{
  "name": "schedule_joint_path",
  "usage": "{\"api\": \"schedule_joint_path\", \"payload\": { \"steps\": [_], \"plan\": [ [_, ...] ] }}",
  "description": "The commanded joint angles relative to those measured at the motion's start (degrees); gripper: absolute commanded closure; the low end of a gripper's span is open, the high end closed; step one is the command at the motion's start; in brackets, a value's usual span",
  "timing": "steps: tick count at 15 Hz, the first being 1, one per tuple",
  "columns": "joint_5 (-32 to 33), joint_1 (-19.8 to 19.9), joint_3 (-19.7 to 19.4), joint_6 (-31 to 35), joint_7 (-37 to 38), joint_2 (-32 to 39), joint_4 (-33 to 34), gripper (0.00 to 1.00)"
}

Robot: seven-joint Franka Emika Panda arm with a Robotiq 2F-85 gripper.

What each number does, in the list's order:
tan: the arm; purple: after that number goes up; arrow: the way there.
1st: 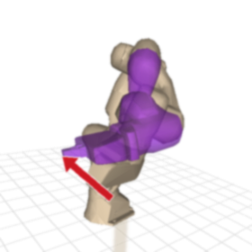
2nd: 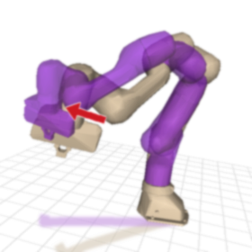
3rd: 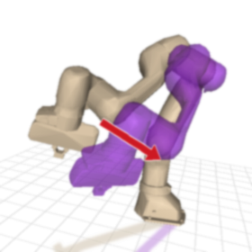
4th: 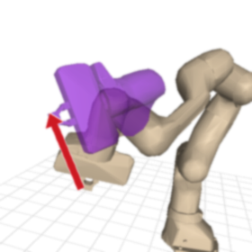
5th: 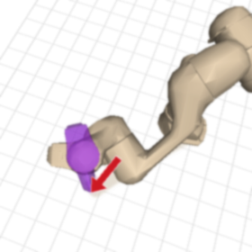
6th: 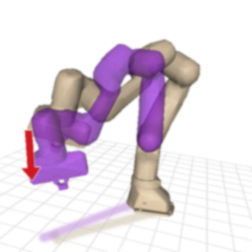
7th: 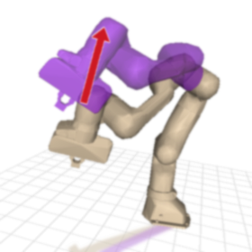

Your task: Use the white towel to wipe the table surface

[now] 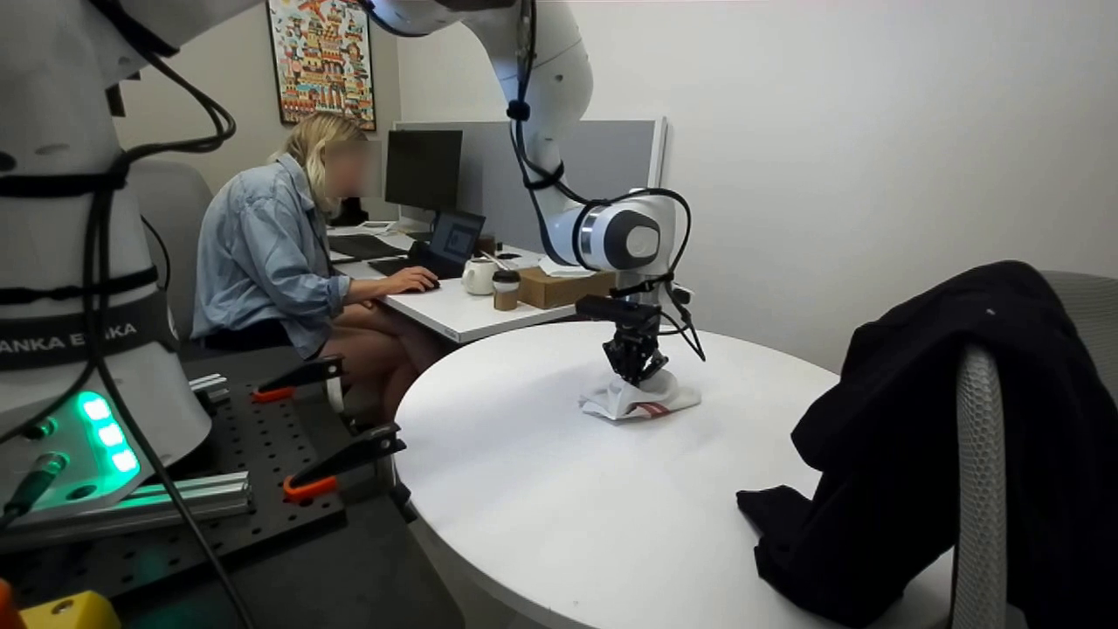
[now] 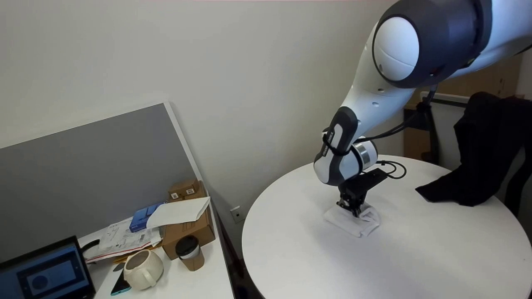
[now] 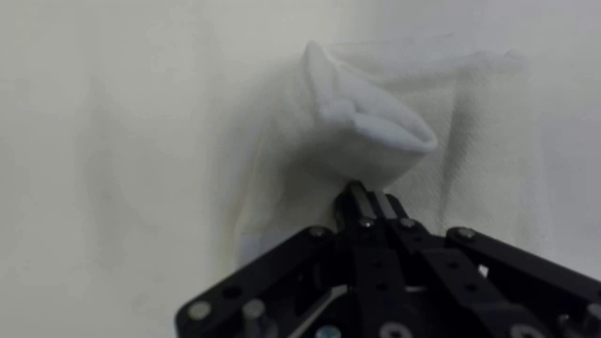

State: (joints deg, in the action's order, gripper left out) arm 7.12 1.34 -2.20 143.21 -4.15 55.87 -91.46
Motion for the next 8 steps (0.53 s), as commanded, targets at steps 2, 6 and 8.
{"api": "schedule_joint_path", "payload": {
  "steps": [2,6,8],
  "plan": [
    [-1.8,5.5,1.3,3.2,-4.2,-1.4,-5.0,1.0],
    [-1.1,7.0,3.8,7.9,-8.9,-5.3,-16.6,1.0],
    [-0.6,6.9,5.1,9.0,-11.3,-8.0,-21.9,1.0]
  ]
}}
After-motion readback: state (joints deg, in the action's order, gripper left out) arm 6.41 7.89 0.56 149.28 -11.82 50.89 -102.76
